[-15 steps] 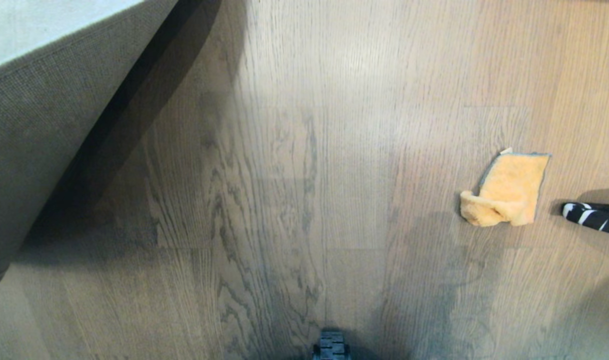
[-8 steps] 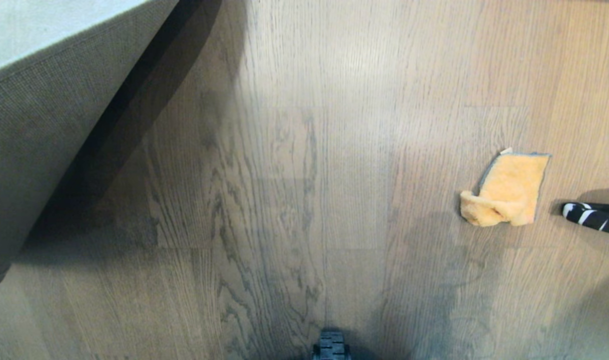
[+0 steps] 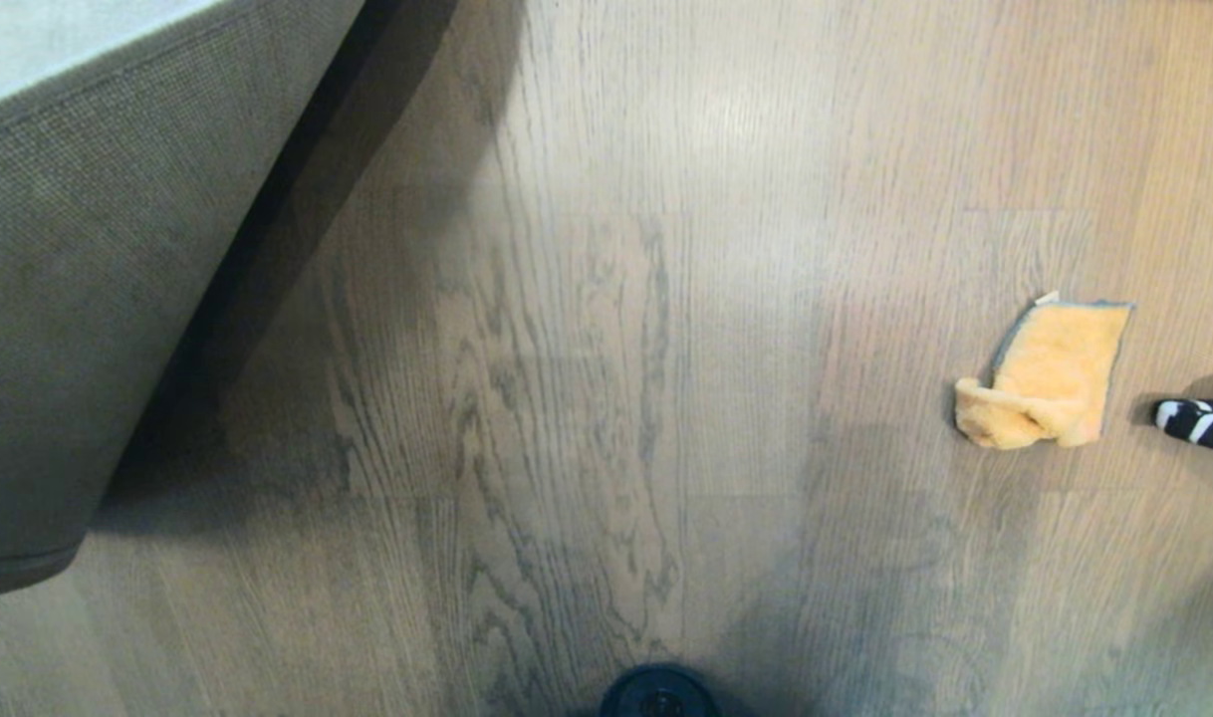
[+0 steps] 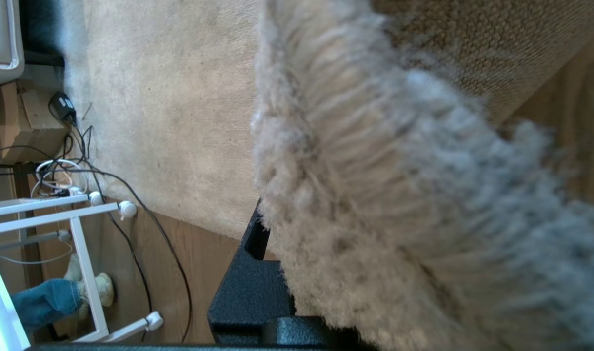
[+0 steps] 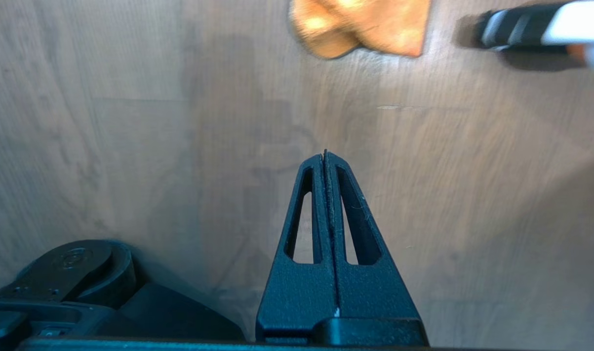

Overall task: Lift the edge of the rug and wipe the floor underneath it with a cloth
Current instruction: Pick up the rag

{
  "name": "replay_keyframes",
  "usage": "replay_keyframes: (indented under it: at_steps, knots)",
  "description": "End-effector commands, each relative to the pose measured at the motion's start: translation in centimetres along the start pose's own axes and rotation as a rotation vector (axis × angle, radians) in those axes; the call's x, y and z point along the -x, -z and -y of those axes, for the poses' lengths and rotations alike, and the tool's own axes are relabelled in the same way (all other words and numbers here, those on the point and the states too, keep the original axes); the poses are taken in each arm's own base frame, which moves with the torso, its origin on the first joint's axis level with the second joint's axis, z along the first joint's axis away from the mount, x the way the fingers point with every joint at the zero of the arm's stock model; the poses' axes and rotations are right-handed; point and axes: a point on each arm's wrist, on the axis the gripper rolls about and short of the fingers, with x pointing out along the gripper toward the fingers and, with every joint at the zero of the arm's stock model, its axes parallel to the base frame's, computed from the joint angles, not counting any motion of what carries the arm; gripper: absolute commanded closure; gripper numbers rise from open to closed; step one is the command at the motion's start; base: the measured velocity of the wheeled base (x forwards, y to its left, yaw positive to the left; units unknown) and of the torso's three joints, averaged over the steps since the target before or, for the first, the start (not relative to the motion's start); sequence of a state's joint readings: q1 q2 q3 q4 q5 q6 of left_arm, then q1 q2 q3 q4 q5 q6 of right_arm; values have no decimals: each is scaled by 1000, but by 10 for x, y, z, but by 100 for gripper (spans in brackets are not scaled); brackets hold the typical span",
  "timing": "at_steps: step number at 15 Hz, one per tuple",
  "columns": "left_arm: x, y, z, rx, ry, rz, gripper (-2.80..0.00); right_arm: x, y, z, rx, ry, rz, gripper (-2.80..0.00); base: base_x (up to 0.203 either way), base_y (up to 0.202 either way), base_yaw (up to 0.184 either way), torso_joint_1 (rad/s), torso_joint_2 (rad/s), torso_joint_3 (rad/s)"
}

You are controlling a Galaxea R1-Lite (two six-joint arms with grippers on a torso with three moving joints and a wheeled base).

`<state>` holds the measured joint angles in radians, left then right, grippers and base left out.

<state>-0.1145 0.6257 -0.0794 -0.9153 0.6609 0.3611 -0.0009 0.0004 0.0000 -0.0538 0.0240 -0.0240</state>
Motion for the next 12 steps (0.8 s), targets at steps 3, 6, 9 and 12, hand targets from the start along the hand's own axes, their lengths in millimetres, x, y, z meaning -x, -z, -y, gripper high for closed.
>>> replay_keyframes:
  at_steps: [3, 6, 9, 12]
  knots:
    - [0, 0, 0, -2, -6, -1, 0, 0, 0, 0, 0, -1, 2, 0, 0, 195, -4, 4, 2, 3]
    - [0, 0, 0, -1, -9, 1, 0, 0, 0, 0, 1, 0, 2, 0, 0, 197, -2, 1, 4, 4]
    - [0, 0, -1, -2, -15, -1, 0, 0, 0, 0, 0, -1, 2, 0, 0, 192, -2, 2, 2, 1]
    - [0, 0, -1, -3, -16, -1, 0, 0, 0, 0, 0, -1, 2, 0, 0, 74, 1, 2, 3, 2]
